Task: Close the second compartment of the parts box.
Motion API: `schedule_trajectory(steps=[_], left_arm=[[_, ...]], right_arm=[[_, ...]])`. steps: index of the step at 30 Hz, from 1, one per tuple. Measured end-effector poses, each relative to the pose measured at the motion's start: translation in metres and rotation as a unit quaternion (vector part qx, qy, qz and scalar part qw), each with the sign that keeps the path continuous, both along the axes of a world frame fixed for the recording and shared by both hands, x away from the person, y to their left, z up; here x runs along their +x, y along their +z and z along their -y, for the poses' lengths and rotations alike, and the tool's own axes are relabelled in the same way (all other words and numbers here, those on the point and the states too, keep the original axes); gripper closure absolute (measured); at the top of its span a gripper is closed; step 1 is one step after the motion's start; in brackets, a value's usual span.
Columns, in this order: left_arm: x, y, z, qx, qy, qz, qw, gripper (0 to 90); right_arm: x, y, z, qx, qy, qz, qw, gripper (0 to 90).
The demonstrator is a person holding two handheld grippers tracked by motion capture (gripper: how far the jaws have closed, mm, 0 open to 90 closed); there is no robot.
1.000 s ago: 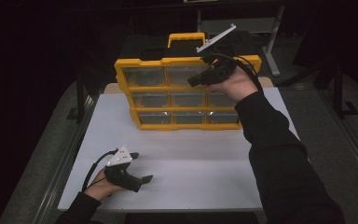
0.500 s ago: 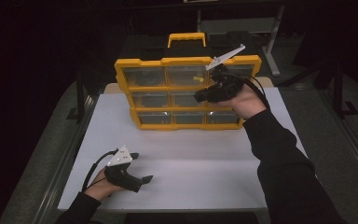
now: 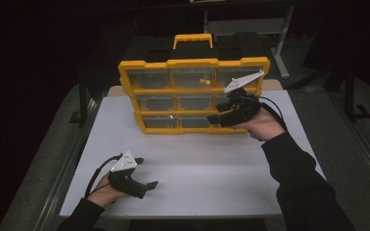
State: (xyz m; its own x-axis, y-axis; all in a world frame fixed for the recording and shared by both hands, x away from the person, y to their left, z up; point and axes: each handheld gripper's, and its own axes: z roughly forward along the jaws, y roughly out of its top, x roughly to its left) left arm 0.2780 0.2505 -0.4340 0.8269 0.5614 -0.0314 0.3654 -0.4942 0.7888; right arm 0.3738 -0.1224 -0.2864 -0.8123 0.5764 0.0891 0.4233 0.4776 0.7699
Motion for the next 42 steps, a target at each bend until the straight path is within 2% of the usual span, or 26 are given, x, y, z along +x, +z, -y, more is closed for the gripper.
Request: schedule_trajectory(steps=[5,8,15,19,23,27,31,34,39,42], left_arm=[[0.000,0.000,-0.001,0.003,0.000,0.001,1.0000,0.0],[0.000,0.000,-0.001,0.007,0.000,0.002,1.0000,0.0],[0.001,0.001,-0.004,0.003,0.005,0.002,1.0000,0.0],[0.001,0.001,-0.004,0.004,0.004,0.001,1.0000,0.0],[0.001,0.001,-0.004,0.004,0.004,0.002,1.0000,0.0],[0.001,0.001,-0.004,0.003,0.003,0.002,1.0000,0.0],[0.001,0.001,-0.004,-0.001,0.004,0.000,1.0000,0.0],[0.001,0.001,-0.005,-0.001,0.003,0.001,1.0000,0.0],[0.001,0.001,-0.005,-0.004,0.002,0.002,1.0000,0.0],[0.001,0.001,-0.004,-0.003,0.002,0.000,1.0000,0.0]], right_arm=[[-0.007,-0.019,0.005,-0.001,-0.009,0.005,0.9999,31.9],[-0.012,-0.029,0.009,0.008,-0.013,0.005,0.9999,29.4],[-0.024,-0.050,0.016,0.022,-0.023,0.010,0.9994,19.9],[-0.031,-0.063,0.021,0.020,-0.033,0.011,0.9992,13.0],[-0.037,-0.079,0.028,0.023,-0.042,0.009,0.9988,11.1],[-0.043,-0.094,0.034,0.019,-0.048,0.008,0.9987,3.0],[-0.050,-0.109,0.040,0.023,-0.062,0.009,0.9978,1.3],[-0.056,-0.119,0.045,0.030,-0.058,0.008,0.9978,0.9],[-0.068,-0.128,0.052,0.030,-0.058,0.011,0.9978,0.6],[-0.074,-0.133,0.058,0.041,-0.065,0.009,0.9970,0.5]])
